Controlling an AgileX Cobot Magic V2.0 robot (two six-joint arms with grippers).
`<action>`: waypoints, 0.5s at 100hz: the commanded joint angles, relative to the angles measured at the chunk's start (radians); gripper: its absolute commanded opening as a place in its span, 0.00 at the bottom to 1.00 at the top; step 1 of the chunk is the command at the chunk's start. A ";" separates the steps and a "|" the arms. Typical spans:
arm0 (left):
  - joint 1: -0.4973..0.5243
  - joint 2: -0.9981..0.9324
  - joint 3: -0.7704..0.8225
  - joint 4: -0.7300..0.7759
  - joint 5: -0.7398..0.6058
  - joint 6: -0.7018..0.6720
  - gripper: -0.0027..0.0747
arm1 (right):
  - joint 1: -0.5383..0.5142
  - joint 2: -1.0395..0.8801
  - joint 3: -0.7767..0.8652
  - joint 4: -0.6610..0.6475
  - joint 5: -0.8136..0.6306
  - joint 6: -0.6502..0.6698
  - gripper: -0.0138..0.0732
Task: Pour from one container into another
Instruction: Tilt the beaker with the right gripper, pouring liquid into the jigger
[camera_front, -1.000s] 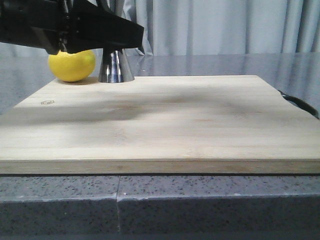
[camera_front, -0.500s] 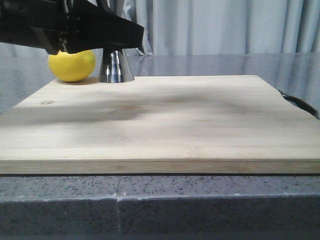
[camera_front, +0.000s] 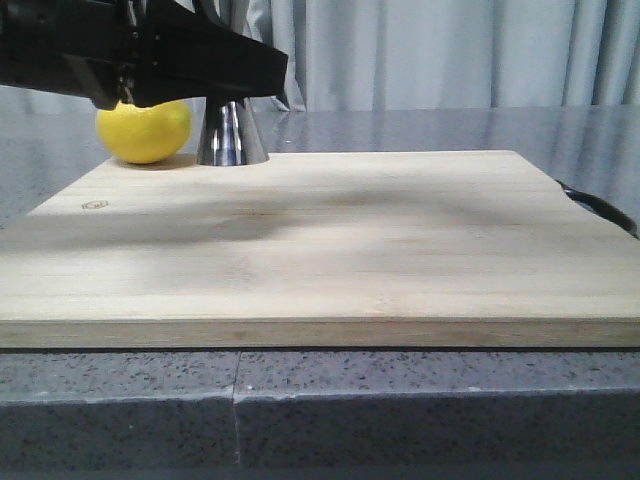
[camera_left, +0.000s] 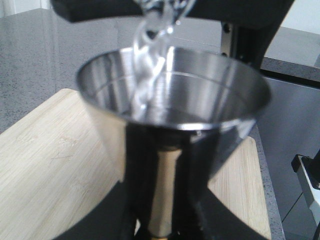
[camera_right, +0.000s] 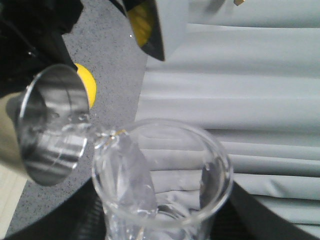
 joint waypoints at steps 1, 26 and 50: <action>-0.007 -0.044 -0.028 -0.066 0.128 -0.008 0.01 | 0.001 -0.043 -0.036 -0.021 0.010 -0.002 0.41; -0.007 -0.044 -0.028 -0.066 0.128 -0.008 0.01 | 0.001 -0.043 -0.036 -0.050 0.010 -0.002 0.41; -0.007 -0.044 -0.028 -0.066 0.128 -0.008 0.01 | 0.001 -0.043 -0.036 -0.075 0.010 -0.002 0.41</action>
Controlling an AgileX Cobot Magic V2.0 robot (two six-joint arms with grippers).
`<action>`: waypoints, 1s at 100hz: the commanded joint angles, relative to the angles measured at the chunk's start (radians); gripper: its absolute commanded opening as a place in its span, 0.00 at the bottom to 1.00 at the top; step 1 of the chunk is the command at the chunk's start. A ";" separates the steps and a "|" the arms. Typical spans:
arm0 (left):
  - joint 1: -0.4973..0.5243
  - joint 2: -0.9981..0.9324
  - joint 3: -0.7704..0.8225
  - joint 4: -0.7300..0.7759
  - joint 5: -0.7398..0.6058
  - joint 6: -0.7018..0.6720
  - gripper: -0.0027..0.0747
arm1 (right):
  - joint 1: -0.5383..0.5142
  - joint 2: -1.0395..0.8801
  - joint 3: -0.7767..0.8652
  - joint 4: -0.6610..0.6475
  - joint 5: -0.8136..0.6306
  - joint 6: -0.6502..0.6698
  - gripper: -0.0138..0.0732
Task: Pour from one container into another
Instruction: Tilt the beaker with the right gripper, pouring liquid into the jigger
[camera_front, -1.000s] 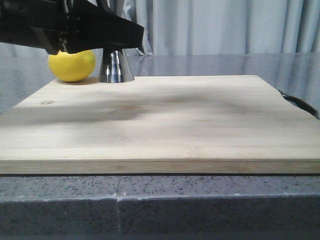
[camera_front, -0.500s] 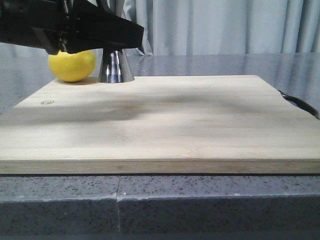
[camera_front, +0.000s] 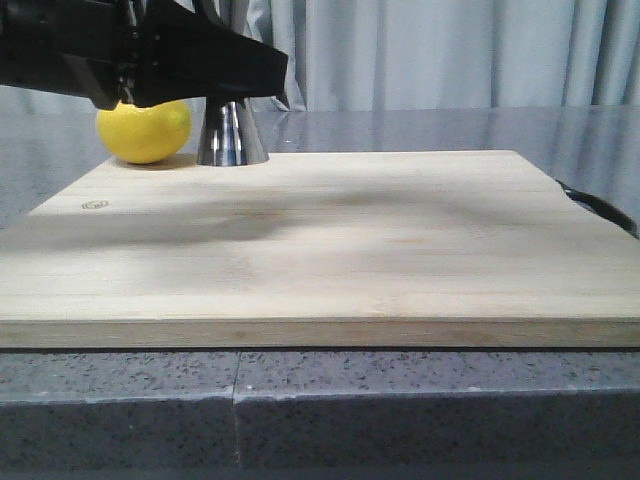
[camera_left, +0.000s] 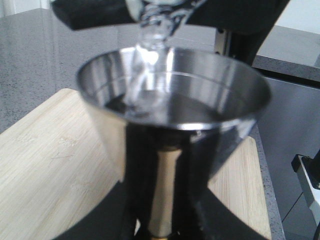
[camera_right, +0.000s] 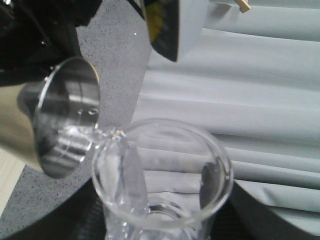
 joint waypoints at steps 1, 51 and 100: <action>-0.007 -0.044 -0.028 -0.066 0.128 -0.008 0.01 | 0.001 -0.043 -0.036 -0.003 0.010 -0.002 0.41; -0.007 -0.044 -0.028 -0.066 0.128 -0.008 0.01 | 0.001 -0.043 -0.036 -0.051 0.010 -0.002 0.41; -0.007 -0.044 -0.028 -0.066 0.128 -0.008 0.01 | 0.001 -0.043 -0.036 -0.051 0.021 -0.002 0.41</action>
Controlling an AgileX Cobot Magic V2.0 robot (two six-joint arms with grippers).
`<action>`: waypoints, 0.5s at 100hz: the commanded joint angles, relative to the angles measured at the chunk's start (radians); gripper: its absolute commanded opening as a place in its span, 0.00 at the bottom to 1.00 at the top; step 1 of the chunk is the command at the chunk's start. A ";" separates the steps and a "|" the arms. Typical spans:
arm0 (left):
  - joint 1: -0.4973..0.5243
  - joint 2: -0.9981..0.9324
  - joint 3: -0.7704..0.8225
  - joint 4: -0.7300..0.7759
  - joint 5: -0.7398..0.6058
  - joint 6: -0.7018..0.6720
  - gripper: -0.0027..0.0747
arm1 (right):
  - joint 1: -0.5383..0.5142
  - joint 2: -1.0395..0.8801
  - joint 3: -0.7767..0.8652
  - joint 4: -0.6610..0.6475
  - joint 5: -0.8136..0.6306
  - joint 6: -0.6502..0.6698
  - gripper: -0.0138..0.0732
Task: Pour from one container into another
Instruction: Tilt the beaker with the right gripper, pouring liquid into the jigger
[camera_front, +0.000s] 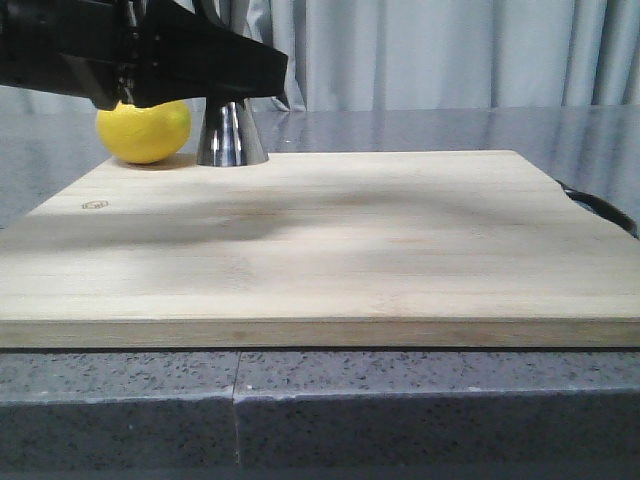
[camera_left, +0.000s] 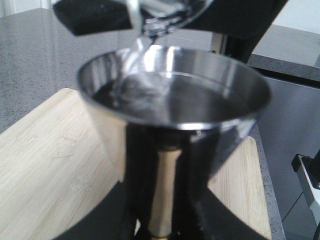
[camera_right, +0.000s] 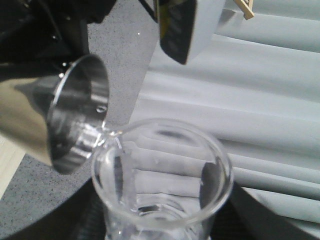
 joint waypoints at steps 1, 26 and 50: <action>-0.007 -0.044 -0.028 -0.066 0.128 -0.008 0.01 | 0.001 -0.043 -0.036 0.004 0.027 -0.002 0.41; -0.007 -0.044 -0.028 -0.064 0.128 -0.008 0.01 | 0.001 -0.043 -0.036 0.128 0.032 0.000 0.41; -0.007 -0.044 -0.028 -0.064 0.128 -0.008 0.01 | 0.001 -0.043 -0.036 0.476 0.042 0.002 0.41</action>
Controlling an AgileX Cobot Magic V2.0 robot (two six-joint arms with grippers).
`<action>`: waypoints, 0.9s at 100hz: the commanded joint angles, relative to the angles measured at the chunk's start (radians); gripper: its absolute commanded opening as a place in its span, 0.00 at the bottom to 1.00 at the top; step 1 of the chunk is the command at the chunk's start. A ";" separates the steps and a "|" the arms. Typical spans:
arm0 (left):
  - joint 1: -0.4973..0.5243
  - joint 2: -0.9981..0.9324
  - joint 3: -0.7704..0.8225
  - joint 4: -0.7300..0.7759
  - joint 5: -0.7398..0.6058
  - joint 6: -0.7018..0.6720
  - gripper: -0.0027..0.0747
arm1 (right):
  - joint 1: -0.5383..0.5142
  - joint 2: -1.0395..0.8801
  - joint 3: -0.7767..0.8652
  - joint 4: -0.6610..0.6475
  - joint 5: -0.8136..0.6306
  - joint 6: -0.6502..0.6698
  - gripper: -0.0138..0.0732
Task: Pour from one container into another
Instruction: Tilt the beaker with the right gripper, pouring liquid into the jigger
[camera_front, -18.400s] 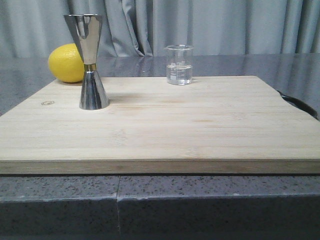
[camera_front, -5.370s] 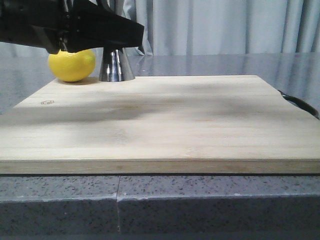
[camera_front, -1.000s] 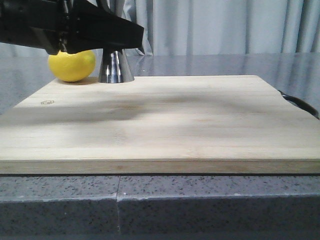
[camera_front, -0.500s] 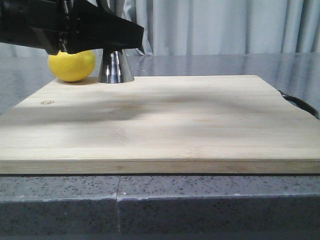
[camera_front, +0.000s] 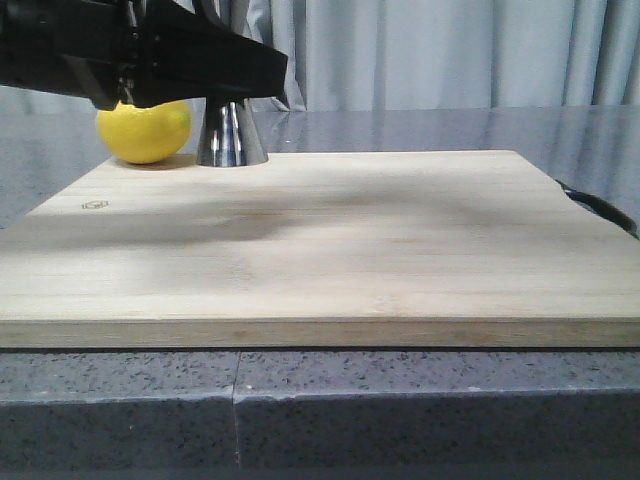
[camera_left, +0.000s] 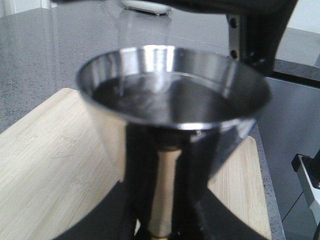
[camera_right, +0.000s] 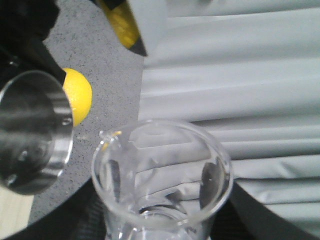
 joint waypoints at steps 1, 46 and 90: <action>-0.007 -0.044 -0.028 -0.065 0.128 -0.008 0.01 | 0.001 -0.043 -0.036 0.178 0.015 0.002 0.41; -0.007 -0.044 -0.028 -0.065 0.128 -0.008 0.01 | -0.031 -0.043 -0.036 0.816 0.151 0.181 0.41; -0.007 -0.044 -0.028 -0.065 0.128 -0.008 0.01 | -0.282 -0.039 0.125 0.982 -0.271 0.216 0.41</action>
